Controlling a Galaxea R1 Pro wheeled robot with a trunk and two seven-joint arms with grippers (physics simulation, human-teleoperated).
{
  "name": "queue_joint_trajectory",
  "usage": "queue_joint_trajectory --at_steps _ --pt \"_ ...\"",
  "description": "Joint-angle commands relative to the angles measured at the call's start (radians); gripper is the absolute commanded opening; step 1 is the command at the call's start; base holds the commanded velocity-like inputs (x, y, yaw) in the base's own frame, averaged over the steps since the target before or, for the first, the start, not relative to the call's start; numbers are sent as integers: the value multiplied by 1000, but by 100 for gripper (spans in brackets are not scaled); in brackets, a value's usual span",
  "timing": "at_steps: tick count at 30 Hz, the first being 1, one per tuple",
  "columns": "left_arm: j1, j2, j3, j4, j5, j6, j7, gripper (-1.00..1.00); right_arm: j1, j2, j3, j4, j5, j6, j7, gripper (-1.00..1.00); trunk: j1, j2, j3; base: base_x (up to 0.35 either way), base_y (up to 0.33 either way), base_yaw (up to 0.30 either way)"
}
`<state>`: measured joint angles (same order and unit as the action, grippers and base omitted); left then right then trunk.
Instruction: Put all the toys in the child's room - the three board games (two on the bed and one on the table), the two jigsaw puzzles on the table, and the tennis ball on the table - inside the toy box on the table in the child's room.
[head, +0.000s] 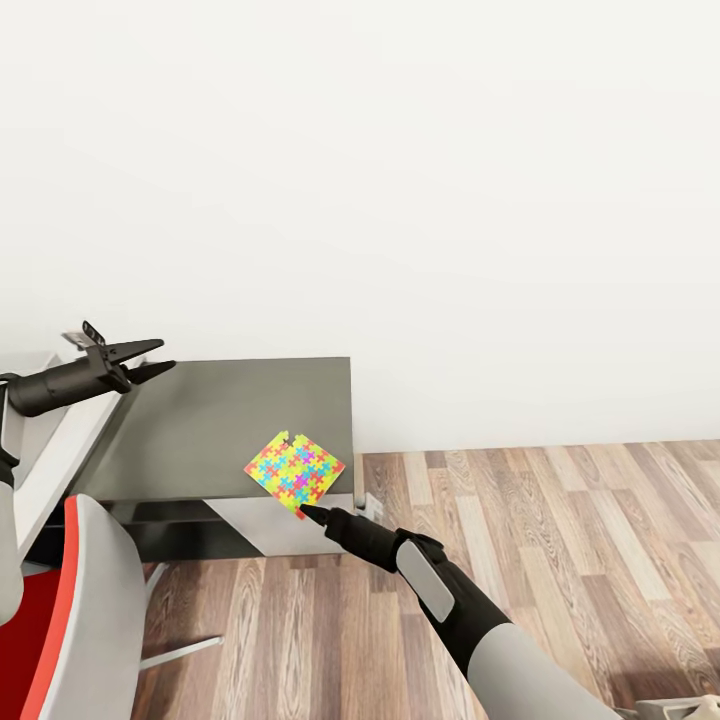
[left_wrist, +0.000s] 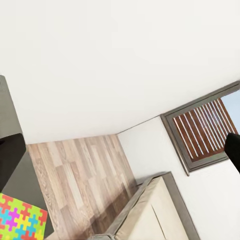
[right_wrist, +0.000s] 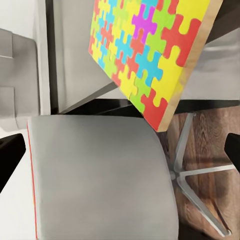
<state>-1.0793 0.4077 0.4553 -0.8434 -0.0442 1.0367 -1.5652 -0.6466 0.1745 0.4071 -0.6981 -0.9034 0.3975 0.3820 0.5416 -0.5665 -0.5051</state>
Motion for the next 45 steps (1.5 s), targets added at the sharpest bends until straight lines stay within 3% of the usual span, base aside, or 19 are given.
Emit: queue_joint_trajectory --at_steps 1,14,27,45 --pt "-1 0 1 0 -4 11 -6 100 -1 0 0 0 -6 4 0 100 0 -2 -1 0 0 0" --pt "-1 0 2 0 -3 11 -6 100 -1 0 1 0 -6 4 1 100 0 -2 -1 0 0 0" --pt "-1 0 2 0 -4 11 -6 100 -1 0 2 0 -6 4 7 100 50 -93 -42 0 0 0" --pt "-1 0 2 0 -4 11 -6 100 -1 0 2 -1 -6 4 15 100 50 -93 -42 6 2 0"
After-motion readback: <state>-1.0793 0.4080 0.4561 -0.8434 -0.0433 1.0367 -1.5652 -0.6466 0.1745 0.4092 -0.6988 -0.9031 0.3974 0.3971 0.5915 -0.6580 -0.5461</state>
